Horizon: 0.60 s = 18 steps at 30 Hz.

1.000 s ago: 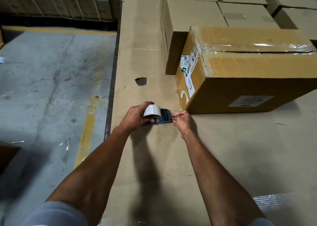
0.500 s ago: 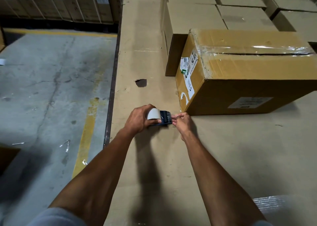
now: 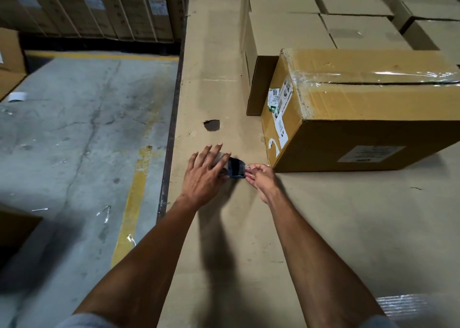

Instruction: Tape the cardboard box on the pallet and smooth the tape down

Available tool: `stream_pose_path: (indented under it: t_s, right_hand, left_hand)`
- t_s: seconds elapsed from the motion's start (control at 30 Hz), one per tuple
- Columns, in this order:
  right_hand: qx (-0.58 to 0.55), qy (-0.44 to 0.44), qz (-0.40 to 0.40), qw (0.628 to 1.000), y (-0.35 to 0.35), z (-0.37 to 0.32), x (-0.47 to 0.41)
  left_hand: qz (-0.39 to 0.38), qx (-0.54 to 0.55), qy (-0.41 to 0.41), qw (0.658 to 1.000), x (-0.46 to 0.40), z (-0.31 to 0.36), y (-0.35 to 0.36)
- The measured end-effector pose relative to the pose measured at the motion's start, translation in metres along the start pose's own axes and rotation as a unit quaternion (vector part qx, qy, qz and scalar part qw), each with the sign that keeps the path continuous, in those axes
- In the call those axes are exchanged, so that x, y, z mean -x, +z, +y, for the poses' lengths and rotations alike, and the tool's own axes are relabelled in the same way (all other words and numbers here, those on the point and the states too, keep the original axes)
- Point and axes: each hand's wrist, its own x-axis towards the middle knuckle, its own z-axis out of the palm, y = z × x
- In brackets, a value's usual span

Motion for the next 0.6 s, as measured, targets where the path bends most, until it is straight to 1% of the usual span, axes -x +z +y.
stream_pose_path:
  t_s: [0.1,0.2,0.27,0.4,0.5,0.6]
  right_hand:
    - [0.028,0.003,-0.003,1.000,0.000,-0.002,-0.005]
    - [0.045,-0.013,-0.009,0.999,0.003,-0.005,-0.006]
    - [0.037,-0.023,-0.014,0.999,0.005,-0.008,-0.007]
    - [0.022,-0.031,-0.005,0.999,0.009,-0.008,-0.018]
    - [-0.007,-0.035,-0.005,0.999,0.014,-0.009,-0.029]
    - [-0.012,-0.033,-0.001,0.999,0.020,-0.018,-0.034]
  left_hand:
    - [-0.012,-0.031,-0.024,0.999,0.004,0.005,0.007]
    - [-0.029,-0.037,-0.041,0.998,0.001,0.005,0.012]
    - [-0.034,-0.037,-0.041,0.998,-0.001,0.004,0.013]
    - [-0.018,-0.039,-0.024,0.999,-0.009,-0.004,0.014]
    - [-0.016,-0.048,-0.023,0.998,-0.022,-0.014,0.012]
    - [-0.016,-0.039,-0.028,0.999,-0.036,-0.020,0.011]
